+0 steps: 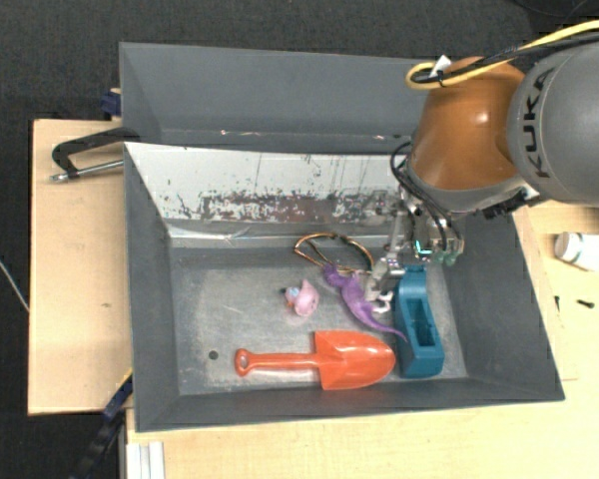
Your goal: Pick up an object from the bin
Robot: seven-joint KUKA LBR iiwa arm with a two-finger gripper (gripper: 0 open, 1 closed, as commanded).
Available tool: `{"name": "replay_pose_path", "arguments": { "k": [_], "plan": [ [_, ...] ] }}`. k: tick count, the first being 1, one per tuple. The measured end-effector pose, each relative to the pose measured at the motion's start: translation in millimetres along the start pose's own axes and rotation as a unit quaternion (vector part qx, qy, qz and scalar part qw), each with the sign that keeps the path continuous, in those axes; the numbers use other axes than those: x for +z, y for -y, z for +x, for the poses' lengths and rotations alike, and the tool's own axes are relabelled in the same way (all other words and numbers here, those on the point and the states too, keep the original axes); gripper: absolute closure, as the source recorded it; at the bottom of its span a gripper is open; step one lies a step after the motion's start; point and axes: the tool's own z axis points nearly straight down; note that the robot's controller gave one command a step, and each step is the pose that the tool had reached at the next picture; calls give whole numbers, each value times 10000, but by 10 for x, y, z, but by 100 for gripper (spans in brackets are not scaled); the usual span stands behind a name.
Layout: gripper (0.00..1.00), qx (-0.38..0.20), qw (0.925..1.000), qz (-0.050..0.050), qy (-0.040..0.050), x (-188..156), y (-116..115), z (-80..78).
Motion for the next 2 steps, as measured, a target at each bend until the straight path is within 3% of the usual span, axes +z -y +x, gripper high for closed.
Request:
{"name": "replay_pose_path", "arguments": {
  "k": [2],
  "plan": [
    [0, -7, 10000, 1, 37, -36, -1, -18]
  ]
}}
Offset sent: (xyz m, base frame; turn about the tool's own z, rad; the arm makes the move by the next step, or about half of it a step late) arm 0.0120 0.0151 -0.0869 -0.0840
